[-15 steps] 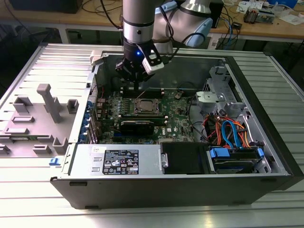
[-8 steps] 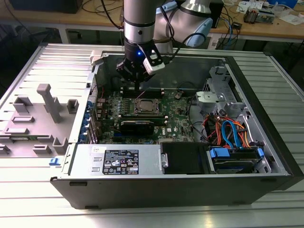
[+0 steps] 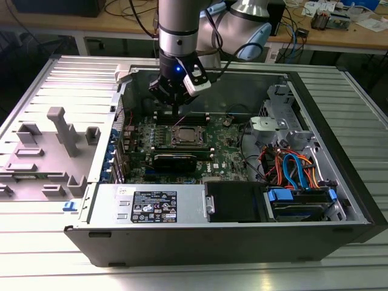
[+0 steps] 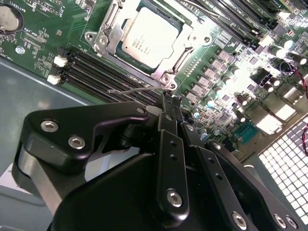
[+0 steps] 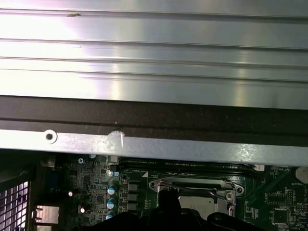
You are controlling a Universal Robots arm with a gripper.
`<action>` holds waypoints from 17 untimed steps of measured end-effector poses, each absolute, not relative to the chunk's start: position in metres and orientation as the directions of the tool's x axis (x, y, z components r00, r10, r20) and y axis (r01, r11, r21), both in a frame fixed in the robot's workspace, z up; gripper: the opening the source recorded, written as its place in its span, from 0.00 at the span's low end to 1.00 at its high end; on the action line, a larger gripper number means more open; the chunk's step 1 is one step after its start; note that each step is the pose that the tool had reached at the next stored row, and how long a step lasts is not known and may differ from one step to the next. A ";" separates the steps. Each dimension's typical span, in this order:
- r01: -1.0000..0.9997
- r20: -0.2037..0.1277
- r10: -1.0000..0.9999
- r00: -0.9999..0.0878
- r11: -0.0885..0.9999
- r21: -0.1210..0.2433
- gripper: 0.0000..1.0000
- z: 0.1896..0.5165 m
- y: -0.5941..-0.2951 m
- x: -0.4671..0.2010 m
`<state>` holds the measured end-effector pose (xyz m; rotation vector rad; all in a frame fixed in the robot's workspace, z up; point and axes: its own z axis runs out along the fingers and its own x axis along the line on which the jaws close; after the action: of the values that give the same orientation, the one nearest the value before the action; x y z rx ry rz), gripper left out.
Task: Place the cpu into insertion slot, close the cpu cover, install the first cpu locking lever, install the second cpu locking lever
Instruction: 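Install the first cpu locking lever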
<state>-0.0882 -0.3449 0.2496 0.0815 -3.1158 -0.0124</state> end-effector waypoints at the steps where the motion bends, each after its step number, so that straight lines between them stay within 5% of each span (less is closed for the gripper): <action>1: -0.052 0.025 -0.052 -0.998 0.999 0.009 0.11 0.249 -0.345 -0.088; 17: -0.052 0.023 -0.053 -0.998 0.999 0.009 0.11 0.246 -0.341 -0.085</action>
<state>-0.0850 -0.3408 0.2459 0.0818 -3.1169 -0.0127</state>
